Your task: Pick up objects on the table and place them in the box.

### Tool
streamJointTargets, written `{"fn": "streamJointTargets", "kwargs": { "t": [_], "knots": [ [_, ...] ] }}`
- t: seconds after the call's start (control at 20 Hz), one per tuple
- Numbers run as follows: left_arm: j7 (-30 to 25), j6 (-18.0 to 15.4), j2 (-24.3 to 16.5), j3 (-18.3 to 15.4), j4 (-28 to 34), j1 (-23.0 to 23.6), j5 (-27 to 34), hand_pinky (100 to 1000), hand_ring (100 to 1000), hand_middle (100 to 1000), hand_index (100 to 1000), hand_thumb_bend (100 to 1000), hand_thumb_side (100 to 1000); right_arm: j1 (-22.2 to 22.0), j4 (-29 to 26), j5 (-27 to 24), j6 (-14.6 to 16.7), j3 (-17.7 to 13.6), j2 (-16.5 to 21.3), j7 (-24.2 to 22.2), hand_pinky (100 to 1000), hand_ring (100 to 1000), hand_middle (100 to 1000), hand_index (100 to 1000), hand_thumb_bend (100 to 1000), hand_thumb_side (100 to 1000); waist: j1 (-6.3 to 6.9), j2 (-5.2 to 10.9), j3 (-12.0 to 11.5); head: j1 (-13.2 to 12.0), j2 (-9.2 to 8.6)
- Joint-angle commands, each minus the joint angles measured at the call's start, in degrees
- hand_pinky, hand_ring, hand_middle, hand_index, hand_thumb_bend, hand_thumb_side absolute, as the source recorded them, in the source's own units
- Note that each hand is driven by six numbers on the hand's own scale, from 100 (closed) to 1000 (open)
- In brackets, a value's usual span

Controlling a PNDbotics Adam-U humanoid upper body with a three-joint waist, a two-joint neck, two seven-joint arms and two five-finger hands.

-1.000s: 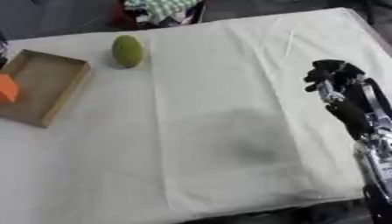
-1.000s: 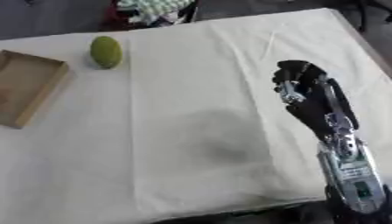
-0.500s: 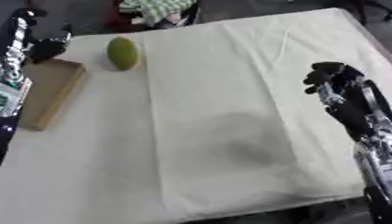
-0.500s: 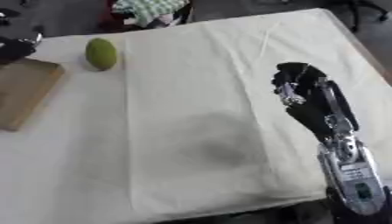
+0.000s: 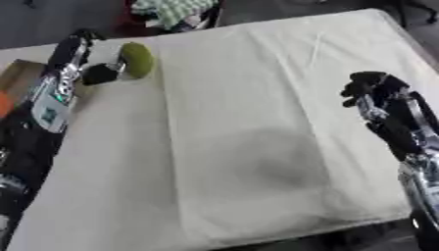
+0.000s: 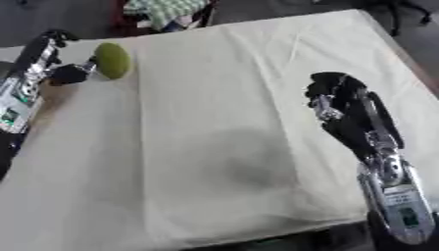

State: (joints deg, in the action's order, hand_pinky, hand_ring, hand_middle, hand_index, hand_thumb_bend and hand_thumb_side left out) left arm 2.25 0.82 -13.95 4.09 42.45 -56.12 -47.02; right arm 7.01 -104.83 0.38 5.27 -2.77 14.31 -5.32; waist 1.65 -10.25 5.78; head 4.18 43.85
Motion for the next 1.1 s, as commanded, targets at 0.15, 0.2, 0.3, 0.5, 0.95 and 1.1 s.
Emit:
{"fn": "streamJointTargets", "kwargs": {
  "t": [0.15, 0.2, 0.3, 0.5, 0.95, 1.1],
  "knots": [
    [2.46, 1.01, 0.55, 0.22, 0.45, -1.21, -3.83, 673, 850, 882, 844, 343, 404, 0.41, -0.53, -0.31, 0.13, 0.01, 0.4, -0.35, 603, 656, 592, 724, 100, 420, -0.13, 0.73, 0.2, -0.15, 0.27],
    [3.46, 1.69, 0.7, 0.06, 0.34, -1.13, -4.3, 673, 851, 884, 843, 342, 400, 0.42, -0.51, -0.31, 0.12, 0.04, 0.4, -0.37, 603, 656, 592, 724, 100, 420, -0.11, 0.73, 0.22, -0.16, 0.27],
    [5.66, 3.11, 0.95, -0.28, 0.07, -0.99, -4.91, 674, 853, 889, 843, 342, 396, 0.43, -0.46, -0.33, 0.11, 0.14, 0.39, -0.5, 603, 656, 592, 723, 100, 421, -0.05, 0.7, 0.28, -0.2, 0.27],
    [8.1, 4.82, 1.47, -0.7, -1.26, -0.77, -5.36, 671, 851, 890, 841, 340, 398, 0.52, -0.44, -0.33, 0.14, 0.35, 0.45, -0.78, 604, 655, 592, 723, 100, 421, 0.04, 0.54, 0.44, -0.37, 0.27],
    [7.66, 4.8, 2.56, -1.03, -3.15, -0.3, -6.9, 641, 807, 841, 790, 281, 344, 0.6, -0.43, -0.26, 0.22, 0.54, 0.4, -1.09, 604, 654, 591, 723, 100, 425, -0.05, 0.02, 0.93, -0.68, 0.27],
    [8.87, 5.11, 2.69, -1.29, -3.08, -0.24, -7.12, 617, 777, 803, 758, 230, 287, 0.59, -0.32, -0.29, 0.12, 0.53, 0.36, -0.94, 603, 653, 590, 722, 100, 435, -0.05, -0.03, 0.99, -0.77, 0.27]
  ]
}}
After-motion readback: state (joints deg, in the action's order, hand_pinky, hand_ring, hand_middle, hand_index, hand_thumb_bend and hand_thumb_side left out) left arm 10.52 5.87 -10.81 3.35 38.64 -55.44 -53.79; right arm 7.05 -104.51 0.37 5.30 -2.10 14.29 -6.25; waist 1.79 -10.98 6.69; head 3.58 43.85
